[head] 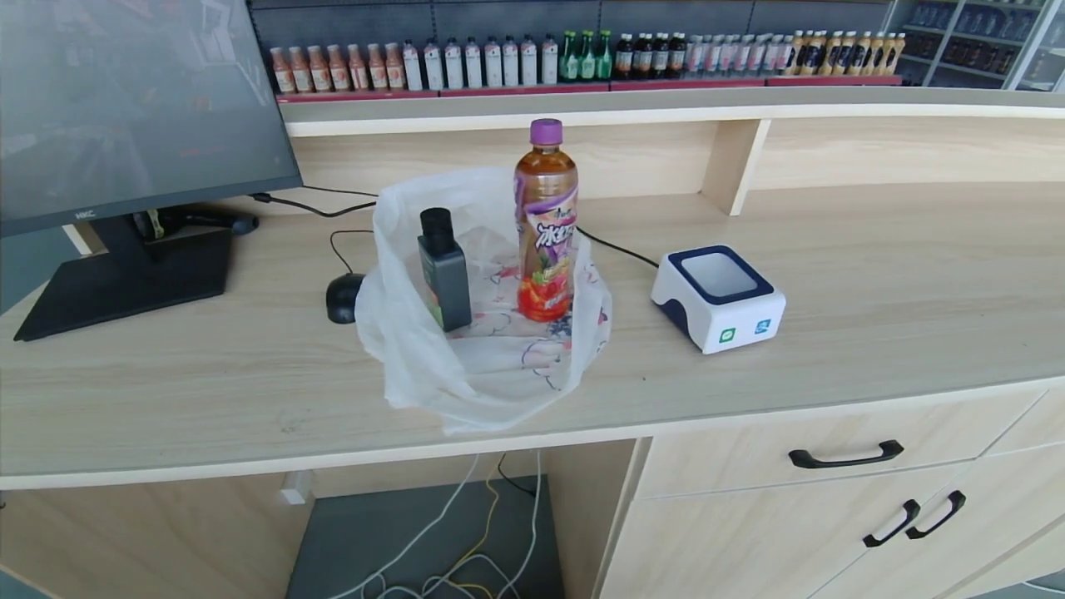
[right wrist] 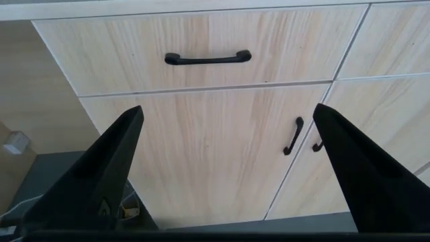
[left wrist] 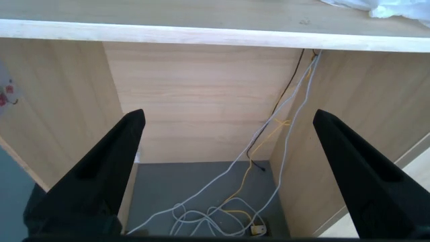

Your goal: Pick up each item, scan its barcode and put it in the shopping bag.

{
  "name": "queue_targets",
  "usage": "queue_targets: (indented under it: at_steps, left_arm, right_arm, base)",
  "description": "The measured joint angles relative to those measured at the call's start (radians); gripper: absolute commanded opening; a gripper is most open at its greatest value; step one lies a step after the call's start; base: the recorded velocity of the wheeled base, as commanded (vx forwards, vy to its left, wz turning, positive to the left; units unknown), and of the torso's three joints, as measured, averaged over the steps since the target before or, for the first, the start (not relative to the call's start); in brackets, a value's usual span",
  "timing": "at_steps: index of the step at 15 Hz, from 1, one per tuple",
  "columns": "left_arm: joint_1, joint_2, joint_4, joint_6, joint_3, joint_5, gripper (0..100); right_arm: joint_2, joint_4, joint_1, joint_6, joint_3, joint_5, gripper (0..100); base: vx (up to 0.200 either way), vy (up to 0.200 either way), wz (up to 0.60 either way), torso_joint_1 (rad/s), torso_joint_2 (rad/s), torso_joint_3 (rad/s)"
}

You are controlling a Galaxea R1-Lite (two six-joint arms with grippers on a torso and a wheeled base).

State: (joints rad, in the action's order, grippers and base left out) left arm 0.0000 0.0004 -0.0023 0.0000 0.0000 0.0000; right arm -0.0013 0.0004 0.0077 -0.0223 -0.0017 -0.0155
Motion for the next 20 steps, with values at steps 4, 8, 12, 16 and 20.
queue_targets:
  at_steps: [4,8,12,16,20]
  left_arm:
    - [0.000,0.000,-0.001,0.000,0.000,0.000,100]
    - [0.000,0.000,0.000,0.000,0.000,0.000,100]
    - [0.000,0.000,0.000,-0.001,0.000,0.000,100]
    - [0.000,0.000,0.000,0.000,0.000,0.000,100]
    - [0.000,0.000,0.001,0.000,0.000,0.000,100]
  right_arm:
    - [0.000,0.000,0.000,0.006,0.000,0.000,100]
    - [0.000,0.000,-0.001,0.006,0.000,0.000,100]
    - [0.000,0.000,0.000,0.006,0.000,0.000,100]
    - [0.000,0.000,-0.001,0.006,0.000,0.000,100]
    - [0.000,-0.002,-0.001,0.006,0.000,0.000,100]
  base:
    - [0.000,-0.200,0.15,0.002,0.00,0.002]
    - [0.000,-0.200,0.00,0.005,0.00,0.005]
    - [0.000,-0.200,0.00,0.004,0.00,0.005]
    - [0.000,-0.150,0.00,0.002,0.00,0.001]
    - [0.000,0.000,0.00,0.000,0.00,0.000]
